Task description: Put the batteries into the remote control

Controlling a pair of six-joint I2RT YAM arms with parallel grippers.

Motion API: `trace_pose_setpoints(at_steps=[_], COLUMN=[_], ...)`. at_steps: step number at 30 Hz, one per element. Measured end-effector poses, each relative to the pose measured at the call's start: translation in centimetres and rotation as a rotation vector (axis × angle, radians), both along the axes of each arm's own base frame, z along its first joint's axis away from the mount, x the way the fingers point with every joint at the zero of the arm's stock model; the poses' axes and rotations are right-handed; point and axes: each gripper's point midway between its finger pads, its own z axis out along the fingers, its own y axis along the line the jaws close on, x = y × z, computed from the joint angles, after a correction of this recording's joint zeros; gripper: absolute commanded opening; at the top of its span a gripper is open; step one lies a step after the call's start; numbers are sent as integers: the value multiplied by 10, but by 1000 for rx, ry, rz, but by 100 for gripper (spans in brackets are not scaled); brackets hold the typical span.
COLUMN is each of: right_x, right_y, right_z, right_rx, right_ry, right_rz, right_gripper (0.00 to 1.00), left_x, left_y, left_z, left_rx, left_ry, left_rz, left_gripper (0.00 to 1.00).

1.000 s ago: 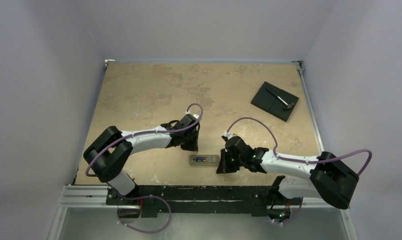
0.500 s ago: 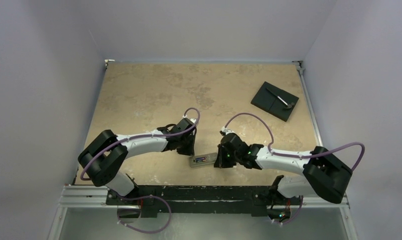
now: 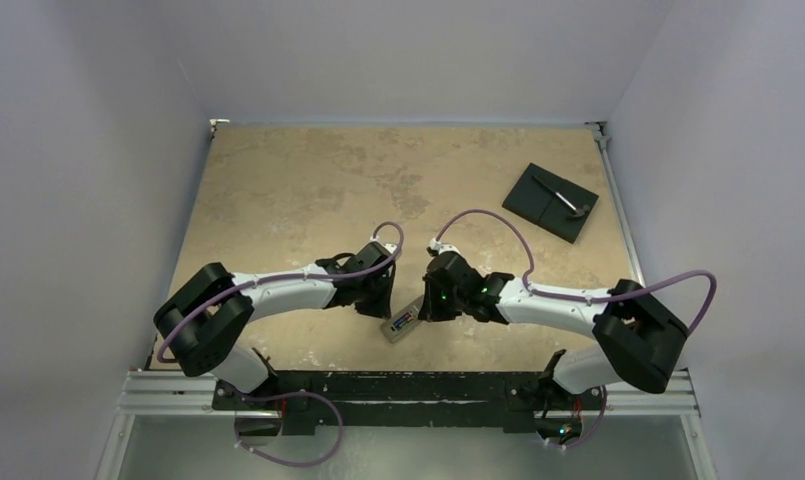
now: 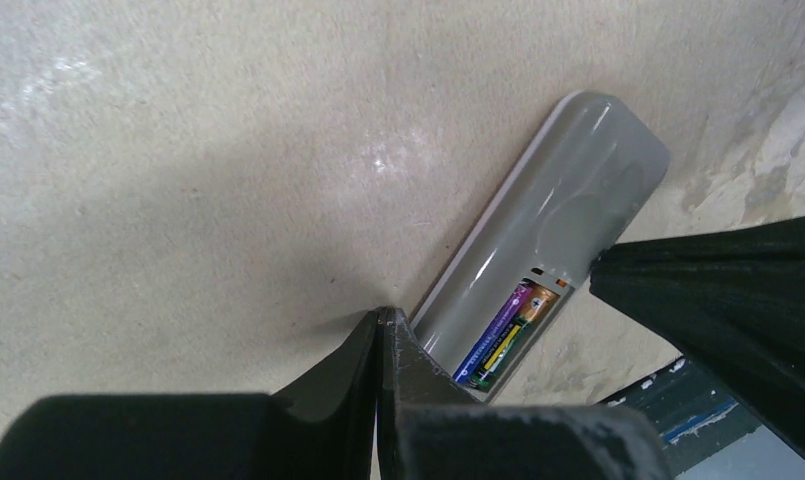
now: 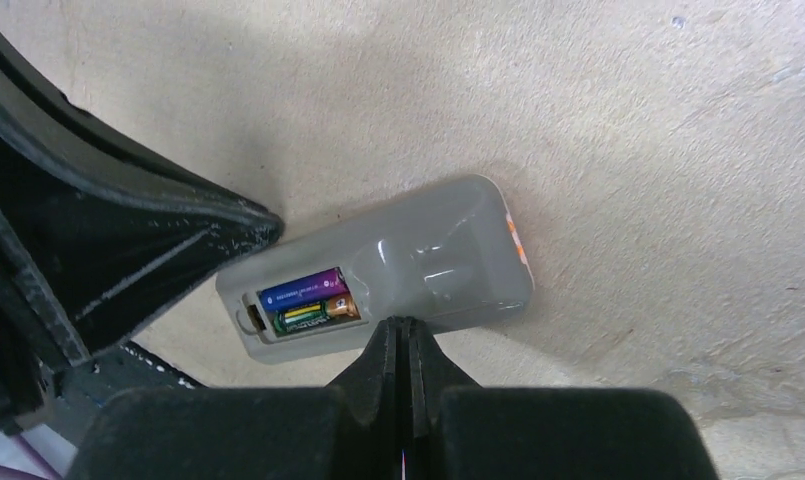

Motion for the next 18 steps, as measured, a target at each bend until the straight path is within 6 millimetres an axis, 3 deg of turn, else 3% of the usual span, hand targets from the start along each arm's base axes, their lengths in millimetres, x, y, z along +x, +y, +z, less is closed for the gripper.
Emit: trace_pose_setpoints(at_steps=[7,18], right_x=[10,13], right_y=[-7,-24], right_z=[5,18], right_rx=[-70,-105], right_ry=[-45,-86], right_rz=[-4,-31], right_gripper=[0,0], left_x=[-11,-46], left_y=[-7,-29], left_z=[1,0], left_rx=[-6,-24], left_ry=[7,22], left_rz=[-26,-83], left_gripper=[0,0])
